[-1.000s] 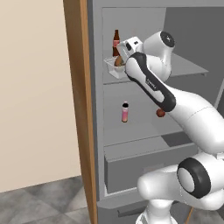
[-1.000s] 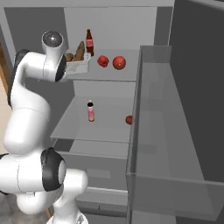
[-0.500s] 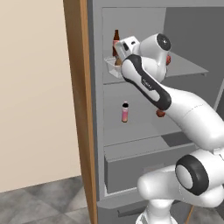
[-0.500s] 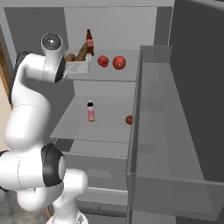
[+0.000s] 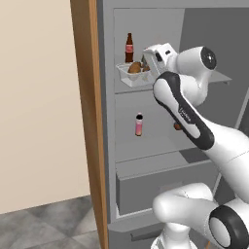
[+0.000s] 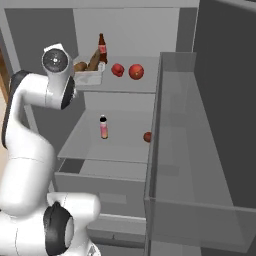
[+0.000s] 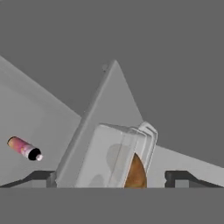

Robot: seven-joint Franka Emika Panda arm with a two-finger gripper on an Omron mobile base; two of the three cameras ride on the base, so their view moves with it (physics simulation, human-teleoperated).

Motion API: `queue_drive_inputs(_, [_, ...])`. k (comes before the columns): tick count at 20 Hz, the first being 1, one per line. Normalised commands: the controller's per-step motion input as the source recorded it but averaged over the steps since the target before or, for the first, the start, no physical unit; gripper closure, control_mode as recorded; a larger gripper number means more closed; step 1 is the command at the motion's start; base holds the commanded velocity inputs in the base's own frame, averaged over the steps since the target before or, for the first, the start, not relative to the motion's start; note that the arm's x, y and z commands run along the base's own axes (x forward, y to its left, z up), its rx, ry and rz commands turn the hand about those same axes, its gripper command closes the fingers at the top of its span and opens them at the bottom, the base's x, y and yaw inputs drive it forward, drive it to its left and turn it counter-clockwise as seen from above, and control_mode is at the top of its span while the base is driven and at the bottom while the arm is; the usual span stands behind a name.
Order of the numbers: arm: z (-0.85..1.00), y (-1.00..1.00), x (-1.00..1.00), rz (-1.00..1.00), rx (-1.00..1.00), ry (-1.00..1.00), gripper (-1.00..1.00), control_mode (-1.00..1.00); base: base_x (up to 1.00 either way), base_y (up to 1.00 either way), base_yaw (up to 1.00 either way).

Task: Place the tupperware on the top shelf of the fridge. Make space for the tupperware among the existing items by rearranging them on the shelves if needed. Close the fridge door when finished.

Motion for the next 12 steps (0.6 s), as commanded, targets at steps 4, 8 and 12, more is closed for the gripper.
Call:
queue_drive_inputs(4, [0.09, -0.41, -1.0, -0.11, -0.04, 0.07, -1.0, -1.0, 0.0, 0.0, 0.0])
queue_drive_inputs(8, [-0.26, -0.41, -1.0, -0.23, -0.07, 0.2, -1.0, -1.0, 0.0, 0.0, 0.0])
queue_drive_inputs(12, [-0.48, -0.6, -0.73, -0.22, -0.09, 0.19, -1.0, -1.0, 0.0, 0.0, 0.0])
